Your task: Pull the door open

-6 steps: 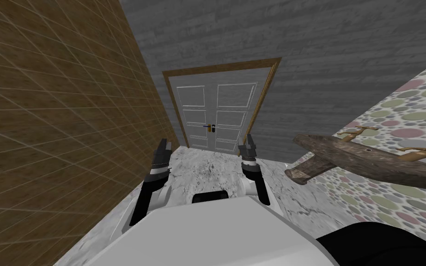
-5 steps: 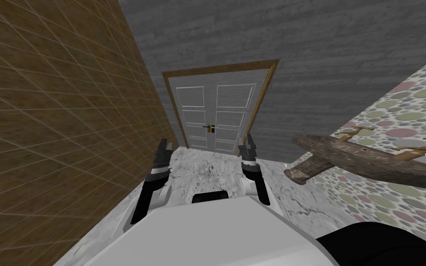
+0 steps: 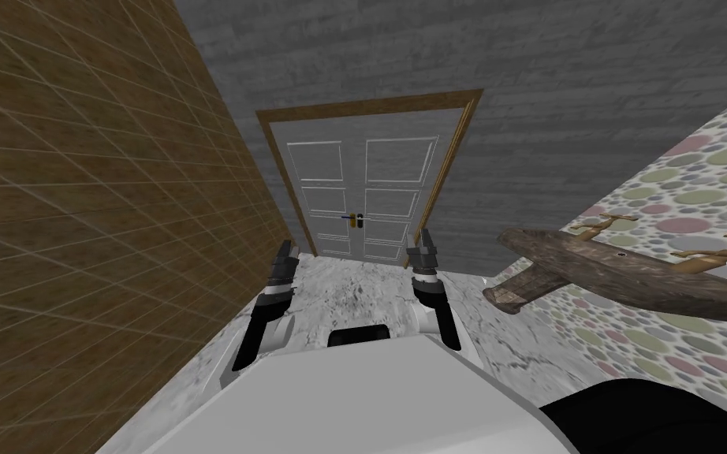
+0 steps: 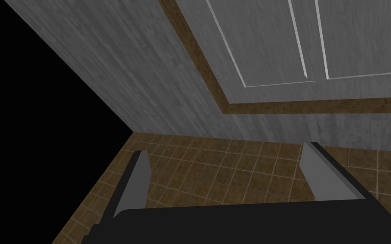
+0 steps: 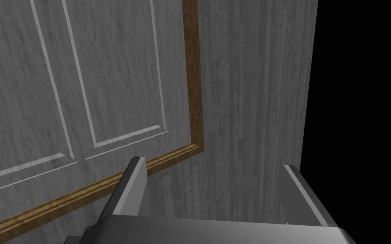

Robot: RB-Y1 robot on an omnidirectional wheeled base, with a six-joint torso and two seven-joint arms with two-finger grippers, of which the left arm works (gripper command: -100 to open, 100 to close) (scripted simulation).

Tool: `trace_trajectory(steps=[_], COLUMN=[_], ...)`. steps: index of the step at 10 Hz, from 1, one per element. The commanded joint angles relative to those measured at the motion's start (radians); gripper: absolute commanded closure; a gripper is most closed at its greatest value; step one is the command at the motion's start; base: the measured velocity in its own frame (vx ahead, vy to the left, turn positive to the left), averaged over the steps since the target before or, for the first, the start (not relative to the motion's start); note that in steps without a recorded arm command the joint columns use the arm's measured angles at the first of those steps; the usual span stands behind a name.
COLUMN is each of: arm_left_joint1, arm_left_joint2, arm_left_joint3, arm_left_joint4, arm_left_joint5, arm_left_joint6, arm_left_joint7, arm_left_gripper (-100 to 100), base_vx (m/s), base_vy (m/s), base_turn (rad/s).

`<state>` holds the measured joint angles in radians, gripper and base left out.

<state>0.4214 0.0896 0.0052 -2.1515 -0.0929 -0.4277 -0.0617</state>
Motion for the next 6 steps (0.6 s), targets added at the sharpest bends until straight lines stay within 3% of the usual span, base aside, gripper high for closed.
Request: trace_trajectory(steps=[1,6], arm_left_joint1=[-0.015,-0.058], arm_left_joint2=[0.009,0.045], arm_left_joint3=[0.002,0.010], arm_left_joint4=[0.029,0.139], arm_left_joint5=[0.006,0.033], arm_left_joint6=[0.003,0.006], arm_left_joint7=[0.009,0.045], arm_left_gripper=[-100,-100], base_vx=[0.107,0.116], base_vy=[-0.006,-0.018], base_turn=[-0.060,-0.083])
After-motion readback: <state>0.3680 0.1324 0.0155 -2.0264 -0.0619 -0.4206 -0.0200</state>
